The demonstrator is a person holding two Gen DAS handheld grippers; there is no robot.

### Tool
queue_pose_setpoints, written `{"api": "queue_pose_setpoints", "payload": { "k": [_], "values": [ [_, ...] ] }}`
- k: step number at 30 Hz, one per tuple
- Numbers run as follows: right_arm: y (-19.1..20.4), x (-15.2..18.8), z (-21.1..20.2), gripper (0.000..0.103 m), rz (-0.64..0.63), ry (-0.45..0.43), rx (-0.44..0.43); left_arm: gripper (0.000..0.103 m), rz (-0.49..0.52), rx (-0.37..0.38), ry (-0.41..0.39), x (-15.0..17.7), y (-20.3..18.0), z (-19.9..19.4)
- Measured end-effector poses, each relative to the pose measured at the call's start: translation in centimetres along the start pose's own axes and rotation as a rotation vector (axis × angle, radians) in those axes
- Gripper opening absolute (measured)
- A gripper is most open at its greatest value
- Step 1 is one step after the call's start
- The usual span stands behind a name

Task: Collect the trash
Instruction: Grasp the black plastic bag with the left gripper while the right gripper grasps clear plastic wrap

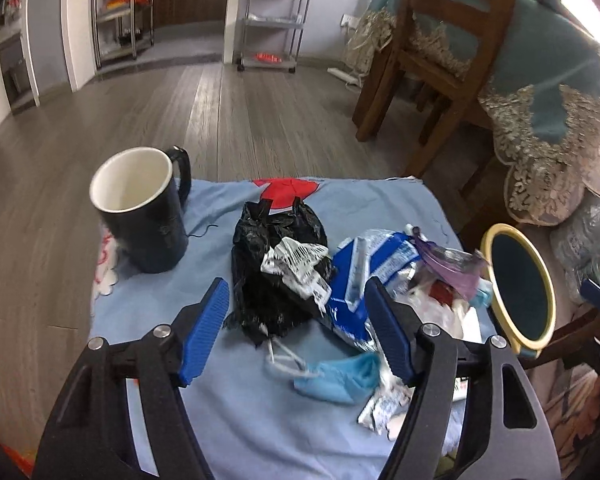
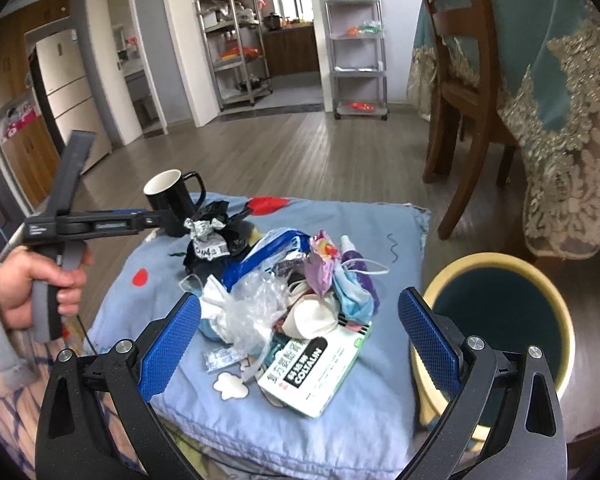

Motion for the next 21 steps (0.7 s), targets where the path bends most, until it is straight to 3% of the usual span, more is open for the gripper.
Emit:
{"api": "queue_pose_setpoints", "payload": {
  "k": [2, 5, 7, 12, 15, 16, 21],
  "values": [
    [-0.1, 0.0, 0.8, 0.098, 0.009, 0.009, -0.004, 0.066, -0.008, 0.001, 0.039, -0.1, 0.0, 2.0],
    [-0.3, 0.2, 1.7, 0.098, 0.031, 0.023, -0.011, 0.053, 0.012, -0.020, 0.106, 0.4, 0.1, 4.5],
    [-0.3, 0.2, 2.0, 0.098, 0.035, 0.029, -0.012, 0.035, 0.016, -0.029, 0.149, 0.8, 0.3, 6.0],
    [0.0, 0.6, 2.6, 0.098, 0.036, 0.041, -0.015, 0.012, 0.030, -0.016, 0.157, 1.3, 0.4, 6.1],
    [0.3, 0.6, 2.9, 0.097, 0.040, 0.047, -0.031, 0.008, 0.011, -0.005, 0.137, 1.2, 0.9, 5.1],
    [0.6, 0.7, 3.0, 0.096, 0.032, 0.051, -0.036, 0.001, -0.003, -0.002, 0.128, 1.2, 1.1, 4.5],
    [3.0, 1.4, 4.1, 0.091, -0.040, 0.076, -0.076, 0.000, -0.052, 0.021, 0.074, 0.9, 2.0, 1.9]
  ]
}}
Point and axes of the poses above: each gripper's, at about its wrist camera, not at the fingertips, and z roughly the way its jaws point, y to its left, x to its underside, the point moved 9 cm from there along z, roughly the way its jaws point
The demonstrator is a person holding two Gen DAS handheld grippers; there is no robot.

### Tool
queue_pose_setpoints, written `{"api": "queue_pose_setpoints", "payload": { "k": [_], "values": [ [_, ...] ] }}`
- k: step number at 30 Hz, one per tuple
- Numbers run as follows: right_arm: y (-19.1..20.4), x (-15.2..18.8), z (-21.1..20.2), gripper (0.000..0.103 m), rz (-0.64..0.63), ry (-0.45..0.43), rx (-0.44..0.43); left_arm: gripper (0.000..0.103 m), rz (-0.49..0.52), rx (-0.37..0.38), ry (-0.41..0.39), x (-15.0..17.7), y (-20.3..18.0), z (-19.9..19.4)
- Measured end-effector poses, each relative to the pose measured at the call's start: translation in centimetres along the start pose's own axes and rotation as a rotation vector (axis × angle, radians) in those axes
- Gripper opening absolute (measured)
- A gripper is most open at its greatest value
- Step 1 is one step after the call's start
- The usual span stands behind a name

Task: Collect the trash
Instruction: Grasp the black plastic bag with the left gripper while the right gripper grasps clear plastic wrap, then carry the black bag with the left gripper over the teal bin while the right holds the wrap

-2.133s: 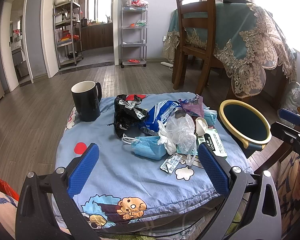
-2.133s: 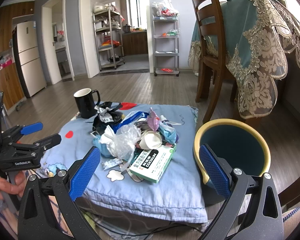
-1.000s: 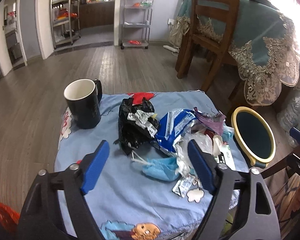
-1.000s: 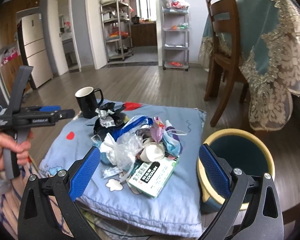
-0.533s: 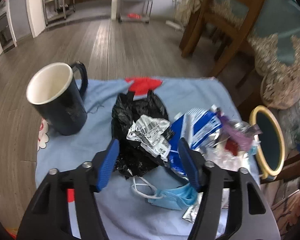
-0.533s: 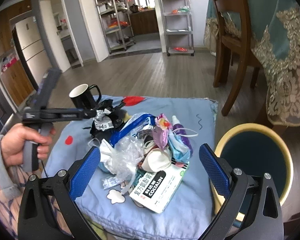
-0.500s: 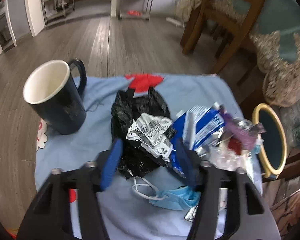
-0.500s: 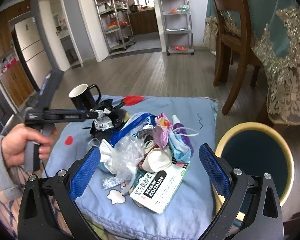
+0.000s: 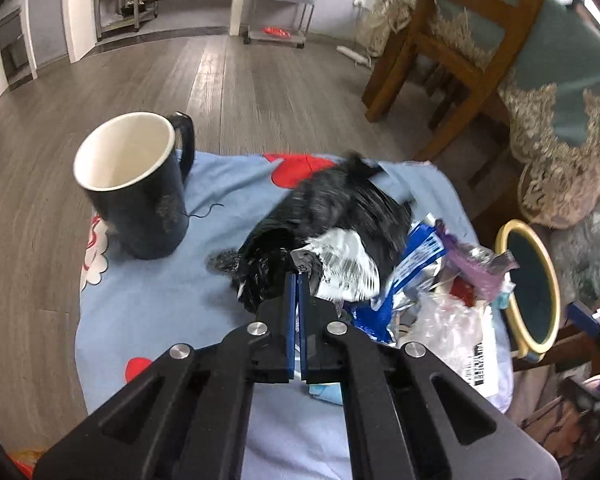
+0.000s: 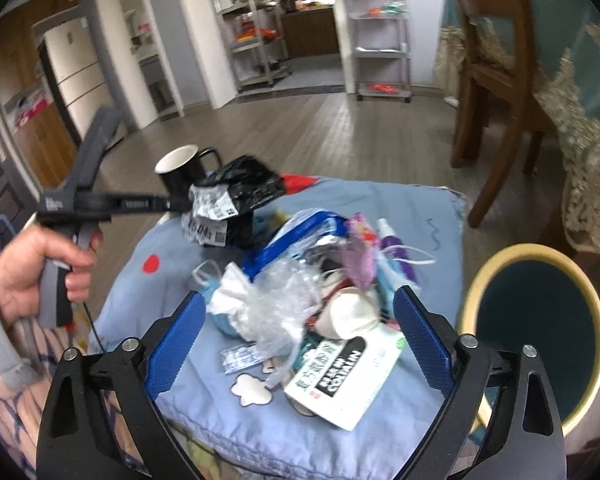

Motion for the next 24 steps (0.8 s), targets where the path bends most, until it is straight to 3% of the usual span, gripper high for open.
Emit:
{"api": "queue_pose_setpoints", "payload": {
  "k": [2, 6, 16, 24],
  "values": [
    [0.5, 0.2, 0.8, 0.089, -0.017, 0.019, -0.008, 0.000, -0.009, 0.013, -0.015, 0.0, 0.1, -0.8],
    [1.2, 1.0, 3.2, 0.074, -0.039, 0.076, -0.008, 0.000, -0.035, 0.031, -0.047, -0.1, 0.4, -2.3],
    [1.4, 2.7, 8.3, 0.063, -0.094, 0.170, 0.041, 0.000, -0.099, 0.085, -0.133, -0.2, 0.7, -5.6],
    [1.8, 3.4, 9.0, 0.030, -0.118, 0.199, 0.037, 0.000, -0.106, 0.104, -0.171, -0.9, 0.3, -6.4]
  ]
}}
Point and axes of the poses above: each gripper's, at about its wrist camera, not at the fingertips, and z roughly the way its jaws point, y to its left, x to its underside, the point moved 9 cm from there along z, roughly the way its jaws point
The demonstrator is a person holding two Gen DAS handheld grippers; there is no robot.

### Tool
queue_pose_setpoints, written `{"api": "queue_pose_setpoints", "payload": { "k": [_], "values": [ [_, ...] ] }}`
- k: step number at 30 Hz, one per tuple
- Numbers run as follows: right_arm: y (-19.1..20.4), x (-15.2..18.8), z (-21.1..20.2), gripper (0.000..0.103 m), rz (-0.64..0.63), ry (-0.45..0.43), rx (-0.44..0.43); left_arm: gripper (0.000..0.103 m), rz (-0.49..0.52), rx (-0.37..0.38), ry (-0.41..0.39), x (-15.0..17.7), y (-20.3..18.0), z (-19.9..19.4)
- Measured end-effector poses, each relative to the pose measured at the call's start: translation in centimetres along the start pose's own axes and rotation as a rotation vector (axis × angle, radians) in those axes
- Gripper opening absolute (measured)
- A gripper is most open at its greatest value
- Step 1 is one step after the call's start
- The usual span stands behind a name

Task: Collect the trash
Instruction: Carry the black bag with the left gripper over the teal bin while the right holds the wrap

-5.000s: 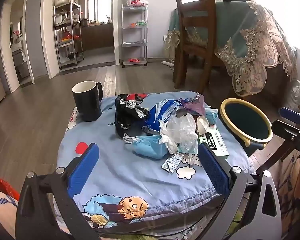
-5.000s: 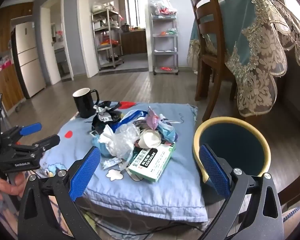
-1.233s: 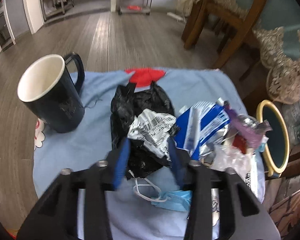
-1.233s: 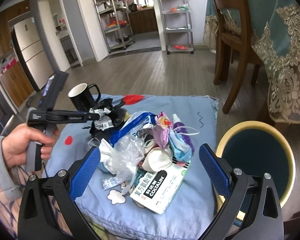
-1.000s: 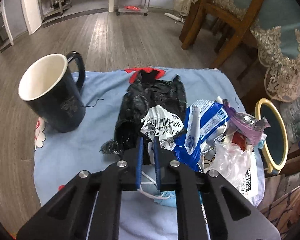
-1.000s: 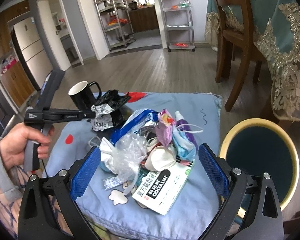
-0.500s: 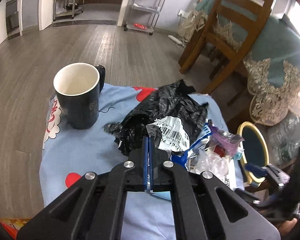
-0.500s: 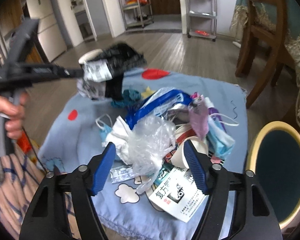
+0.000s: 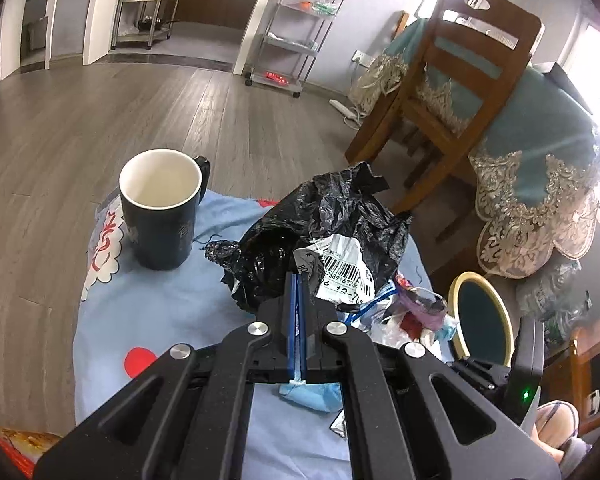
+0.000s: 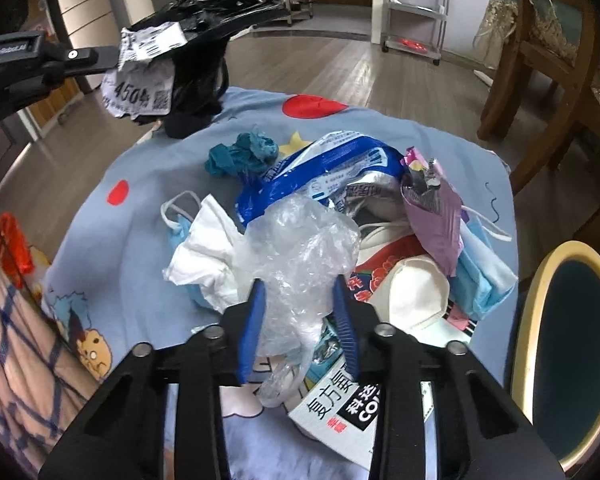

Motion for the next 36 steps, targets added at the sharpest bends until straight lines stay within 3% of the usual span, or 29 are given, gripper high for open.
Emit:
{"api": "queue_pose_setpoints", "payload": {
  "k": [7, 18, 27, 36],
  "values": [
    [-0.2, -0.9, -2.9, 0.024, 0.031, -0.077, -0.020, 0.000, -0.001, 0.018, -0.029, -0.5, -0.8, -0.6],
    [-1.5, -3.0, -11.1, 0.024, 0.112, -0.295, -0.084, 0.000, 0.011, 0.052, -0.070, -1.3, -3.0, -1.4],
    [-5.5, -1.3, -15.3, 0.024, 0.215, -0.386, -0.031, 0.000, 0.052, 0.128, -0.089, -1.8, -7.0, -1.8],
    [-12.2, 2.1, -18.8, 0.024, 0.403, -0.463, 0.032, 0.000, 0.124, 0.219, -0.066, -1.0, -14.1, -0.8]
  ]
}}
Point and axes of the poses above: each gripper's, at about its wrist camera, not at the fingertips, and z roughly the way its jaws point, y to its left, x to its underside, the point moved 9 cm from there along z, roughly the way its jaws point
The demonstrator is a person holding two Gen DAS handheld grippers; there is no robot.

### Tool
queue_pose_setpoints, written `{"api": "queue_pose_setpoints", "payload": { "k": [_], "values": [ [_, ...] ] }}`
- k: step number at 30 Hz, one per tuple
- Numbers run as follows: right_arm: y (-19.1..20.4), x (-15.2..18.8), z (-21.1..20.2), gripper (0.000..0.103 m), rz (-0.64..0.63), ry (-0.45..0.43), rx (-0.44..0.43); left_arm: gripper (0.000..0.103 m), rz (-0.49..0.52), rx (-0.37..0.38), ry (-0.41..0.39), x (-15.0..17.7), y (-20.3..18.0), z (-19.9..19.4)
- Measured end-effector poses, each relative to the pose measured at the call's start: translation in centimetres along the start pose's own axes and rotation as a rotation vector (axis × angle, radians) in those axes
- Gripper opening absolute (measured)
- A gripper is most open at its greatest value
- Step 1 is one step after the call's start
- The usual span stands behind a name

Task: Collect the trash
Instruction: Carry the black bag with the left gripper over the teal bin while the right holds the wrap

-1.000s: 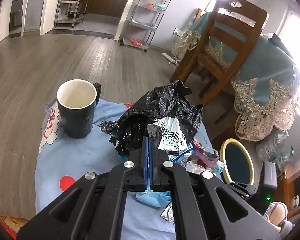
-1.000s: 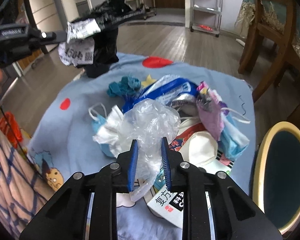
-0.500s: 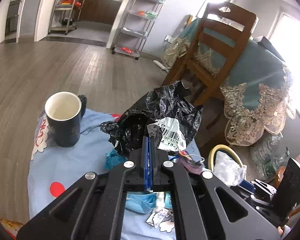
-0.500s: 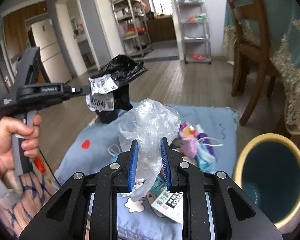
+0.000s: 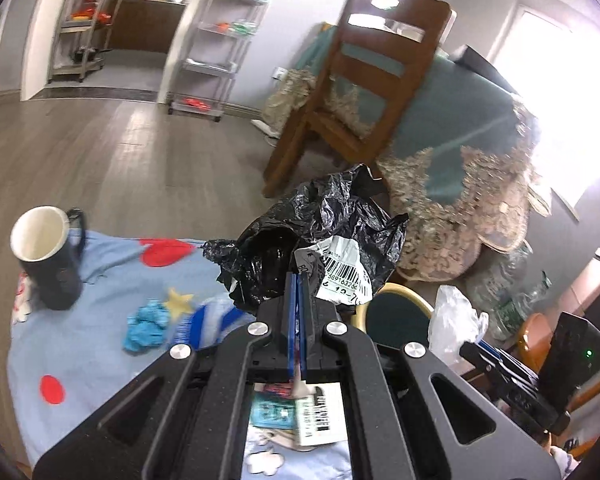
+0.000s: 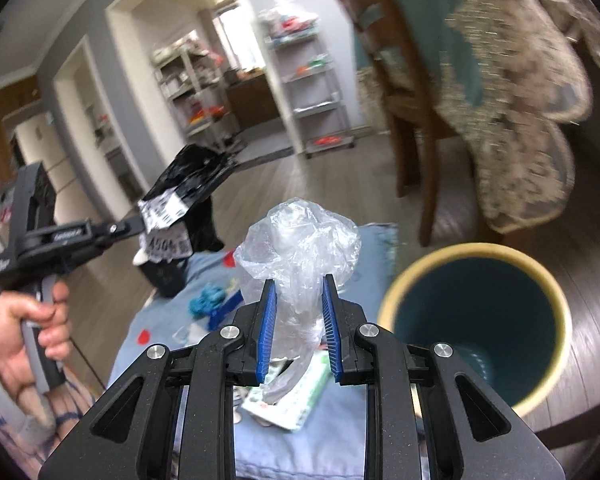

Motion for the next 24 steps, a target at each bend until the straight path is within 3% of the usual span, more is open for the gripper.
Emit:
{"api": "queue_pose_setpoints", "payload": {
  "k": [12, 17, 24],
  "values": [
    [-9.4, 0.0, -3.8, 0.024, 0.211, -0.076, 0.131, 0.000, 0.148, 0.055, 0.103, 1.5, -11.5, 7.1],
    [-11.9, 0.5, -4.9, 0.024, 0.278, -0.090, 0.158, 0.000, 0.227, 0.035, 0.191, 4.3, -15.3, 12.2],
    [-15.0, 2.0, -4.7, 0.024, 0.359, -0.046, 0.200, 0.000, 0.265, 0.030, 0.311, 8.3, -17.6, 17.3]
  ]
}}
Point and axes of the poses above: each gripper's, at about its wrist camera, not at the fingertips, and z roughly the way its jaws point, y to its left, x to its underside, the point moved 9 cm from there along z, roughly the way its jaws point
